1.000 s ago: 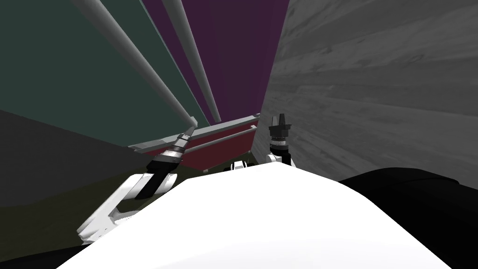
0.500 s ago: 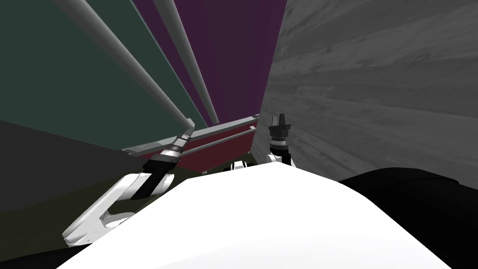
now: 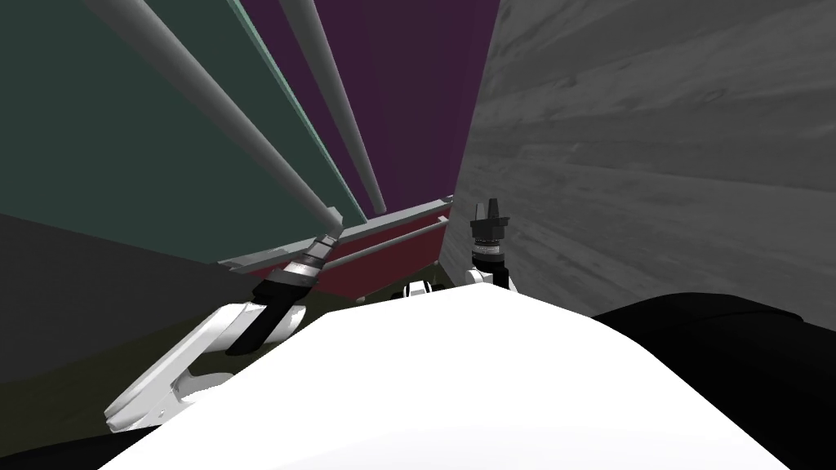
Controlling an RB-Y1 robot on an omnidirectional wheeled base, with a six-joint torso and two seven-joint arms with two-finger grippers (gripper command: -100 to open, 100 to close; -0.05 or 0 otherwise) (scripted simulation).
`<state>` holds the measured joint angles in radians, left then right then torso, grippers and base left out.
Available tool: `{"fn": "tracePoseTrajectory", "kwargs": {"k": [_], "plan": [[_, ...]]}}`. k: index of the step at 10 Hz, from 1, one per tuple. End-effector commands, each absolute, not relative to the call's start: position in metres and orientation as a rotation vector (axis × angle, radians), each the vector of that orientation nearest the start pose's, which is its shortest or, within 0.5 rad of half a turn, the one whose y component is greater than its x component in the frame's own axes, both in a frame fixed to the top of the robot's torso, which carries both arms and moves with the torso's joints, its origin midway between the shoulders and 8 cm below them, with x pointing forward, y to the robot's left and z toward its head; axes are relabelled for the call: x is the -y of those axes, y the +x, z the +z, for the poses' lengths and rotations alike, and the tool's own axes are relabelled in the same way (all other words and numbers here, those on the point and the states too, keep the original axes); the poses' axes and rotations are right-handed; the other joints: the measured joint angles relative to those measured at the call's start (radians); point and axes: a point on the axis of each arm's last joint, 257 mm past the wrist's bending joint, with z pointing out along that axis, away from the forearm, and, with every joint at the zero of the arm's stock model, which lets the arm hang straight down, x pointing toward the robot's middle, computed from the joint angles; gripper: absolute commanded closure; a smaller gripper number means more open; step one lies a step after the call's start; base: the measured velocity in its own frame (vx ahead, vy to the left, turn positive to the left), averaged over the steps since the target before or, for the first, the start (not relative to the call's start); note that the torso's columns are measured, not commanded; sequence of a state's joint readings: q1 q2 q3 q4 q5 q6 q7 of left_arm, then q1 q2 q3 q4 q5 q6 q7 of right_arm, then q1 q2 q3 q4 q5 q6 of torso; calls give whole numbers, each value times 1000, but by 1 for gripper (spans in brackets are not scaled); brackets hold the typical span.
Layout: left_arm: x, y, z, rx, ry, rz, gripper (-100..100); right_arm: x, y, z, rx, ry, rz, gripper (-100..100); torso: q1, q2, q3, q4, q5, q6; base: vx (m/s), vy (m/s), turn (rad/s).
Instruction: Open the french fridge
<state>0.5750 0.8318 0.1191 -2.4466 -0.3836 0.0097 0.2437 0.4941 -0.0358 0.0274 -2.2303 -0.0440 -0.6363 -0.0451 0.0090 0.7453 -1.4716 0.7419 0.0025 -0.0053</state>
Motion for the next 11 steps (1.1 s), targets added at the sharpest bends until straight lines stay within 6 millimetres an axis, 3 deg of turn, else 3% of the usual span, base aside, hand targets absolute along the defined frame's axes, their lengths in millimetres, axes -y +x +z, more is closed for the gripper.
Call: {"fn": "tracePoseTrajectory", "kwargs": {"k": [1,6,7,8,11], "plan": [[-234,366,-31,-1483,-130,-852,100,271,331,29,-538,607,1422,0,0,0,0,0,0,-1,-161,181,-76],[-186,337,-28,-1507,-17,-981,100,271,331,29,-538,607,1422,0,1,-6,-6,3,-2,-1,-147,181,-74],[-189,339,-33,-1519,-34,-972,100,271,331,29,-538,607,1422,0,-2,-6,-7,2,-3,1,-60,50,-34],[-172,328,-33,-1527,18,-1028,100,271,331,29,-538,607,1422,0,-8,-11,-9,0,-4,2,-76,130,-112],[-160,319,-31,-1530,65,-1074,100,271,331,29,-538,607,1422,0,0,-5,-4,-1,-1,1,-118,182,-95]]}}
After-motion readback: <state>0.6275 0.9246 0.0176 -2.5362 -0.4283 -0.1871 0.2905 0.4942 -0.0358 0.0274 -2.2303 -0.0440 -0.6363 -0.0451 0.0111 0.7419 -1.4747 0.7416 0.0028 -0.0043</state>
